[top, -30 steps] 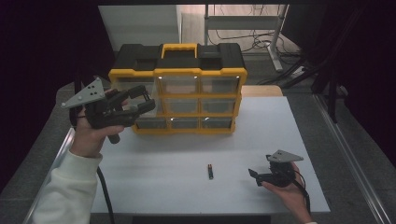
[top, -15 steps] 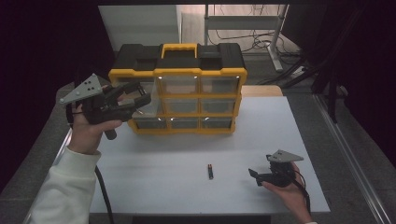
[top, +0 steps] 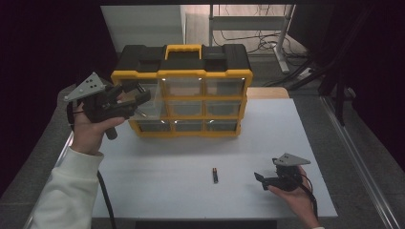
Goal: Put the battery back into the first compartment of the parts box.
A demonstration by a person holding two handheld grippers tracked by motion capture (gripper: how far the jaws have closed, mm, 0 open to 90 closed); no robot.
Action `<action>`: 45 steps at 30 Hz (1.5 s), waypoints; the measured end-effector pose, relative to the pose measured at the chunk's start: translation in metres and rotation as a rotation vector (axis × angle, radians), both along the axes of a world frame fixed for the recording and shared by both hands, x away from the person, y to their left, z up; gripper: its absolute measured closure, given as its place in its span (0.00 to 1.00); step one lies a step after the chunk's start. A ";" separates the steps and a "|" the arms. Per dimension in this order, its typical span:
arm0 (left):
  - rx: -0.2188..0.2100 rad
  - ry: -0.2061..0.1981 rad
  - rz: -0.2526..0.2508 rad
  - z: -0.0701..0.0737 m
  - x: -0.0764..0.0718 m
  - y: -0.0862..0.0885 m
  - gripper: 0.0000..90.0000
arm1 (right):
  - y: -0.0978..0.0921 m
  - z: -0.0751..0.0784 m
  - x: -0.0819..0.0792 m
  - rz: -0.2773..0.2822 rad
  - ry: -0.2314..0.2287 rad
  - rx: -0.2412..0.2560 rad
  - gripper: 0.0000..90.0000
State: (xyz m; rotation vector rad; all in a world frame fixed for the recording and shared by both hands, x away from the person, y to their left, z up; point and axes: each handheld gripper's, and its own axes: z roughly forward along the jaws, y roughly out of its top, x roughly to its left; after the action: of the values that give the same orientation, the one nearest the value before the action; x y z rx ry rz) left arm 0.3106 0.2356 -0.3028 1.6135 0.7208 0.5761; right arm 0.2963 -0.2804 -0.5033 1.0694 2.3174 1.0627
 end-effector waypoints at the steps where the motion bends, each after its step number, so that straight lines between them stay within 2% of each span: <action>1: 0.001 0.002 0.007 0.000 0.001 0.000 0.45 | 0.000 0.000 0.000 0.000 0.000 0.000 0.11; 24: 0.036 0.016 0.124 0.000 0.010 -0.001 0.45 | 0.000 0.000 0.000 0.001 0.000 -0.001 0.11; 27: 0.056 0.005 0.160 -0.001 0.010 -0.002 0.44 | 0.000 0.000 0.000 0.002 0.000 -0.003 0.11; 31: 0.030 0.015 0.137 -0.002 0.009 -0.003 0.33 | 0.000 0.000 0.000 0.003 -0.002 -0.004 0.11; 33: 0.004 0.018 0.098 -0.002 0.007 -0.002 0.31 | 0.000 0.000 0.000 0.003 -0.001 -0.004 0.11; 38: -0.024 0.020 -0.019 -0.003 0.000 -0.005 0.28 | 0.000 0.000 0.000 0.003 -0.001 -0.005 0.11; 45: -0.038 0.019 -0.098 -0.010 -0.011 -0.010 0.27 | 0.000 0.000 0.000 0.003 -0.001 -0.004 0.11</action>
State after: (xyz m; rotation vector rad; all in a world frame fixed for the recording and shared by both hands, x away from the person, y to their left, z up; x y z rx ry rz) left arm 0.2999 0.2260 -0.3130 1.6110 0.6595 0.4743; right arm 0.2960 -0.2805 -0.5032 1.0632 2.3200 1.0592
